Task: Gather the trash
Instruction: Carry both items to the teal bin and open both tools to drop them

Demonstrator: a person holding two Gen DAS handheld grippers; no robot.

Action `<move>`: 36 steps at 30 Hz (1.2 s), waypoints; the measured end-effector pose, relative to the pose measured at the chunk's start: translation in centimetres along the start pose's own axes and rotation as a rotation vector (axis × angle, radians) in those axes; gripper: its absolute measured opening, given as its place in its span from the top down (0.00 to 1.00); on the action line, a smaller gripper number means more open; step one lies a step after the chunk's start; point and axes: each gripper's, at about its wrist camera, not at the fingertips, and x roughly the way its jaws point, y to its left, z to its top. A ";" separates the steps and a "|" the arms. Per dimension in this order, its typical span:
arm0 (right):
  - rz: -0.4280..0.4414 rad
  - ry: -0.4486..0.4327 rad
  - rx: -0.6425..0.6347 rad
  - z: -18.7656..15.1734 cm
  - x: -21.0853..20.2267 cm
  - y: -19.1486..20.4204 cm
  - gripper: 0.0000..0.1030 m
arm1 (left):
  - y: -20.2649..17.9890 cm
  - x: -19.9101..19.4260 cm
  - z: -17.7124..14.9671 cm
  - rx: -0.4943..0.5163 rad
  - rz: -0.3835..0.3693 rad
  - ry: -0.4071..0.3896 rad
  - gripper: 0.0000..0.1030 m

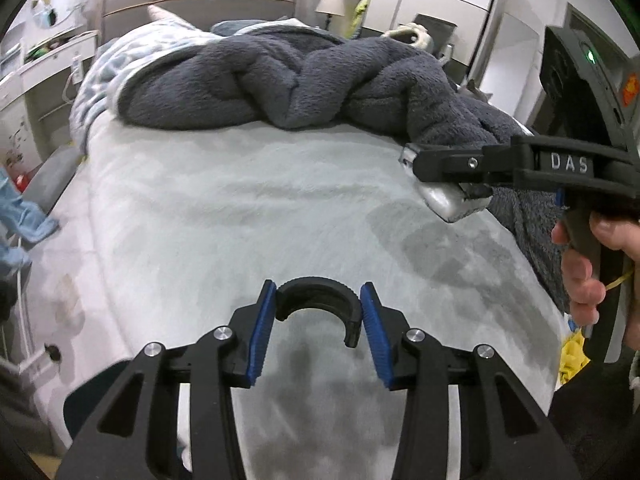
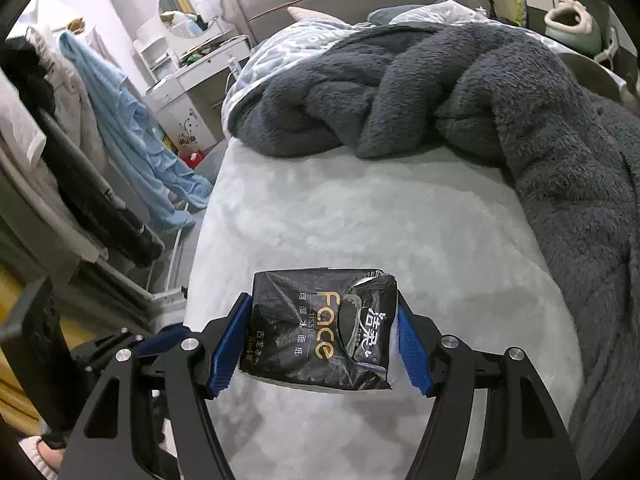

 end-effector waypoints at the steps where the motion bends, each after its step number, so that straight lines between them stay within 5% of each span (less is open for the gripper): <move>1: 0.000 0.003 -0.009 -0.4 -0.1 0.7 0.33 | 0.2 -0.5 -0.3 -0.012 0.005 -0.003 0.56; 13: 0.016 0.014 -0.115 -3.6 -0.5 6.1 0.33 | 3.4 -4.5 -2.6 -0.116 0.106 -0.035 0.56; 36: 0.114 0.061 -0.312 -3.9 4.3 17.1 0.33 | 14.3 -6.3 -8.1 -0.309 0.231 0.082 0.56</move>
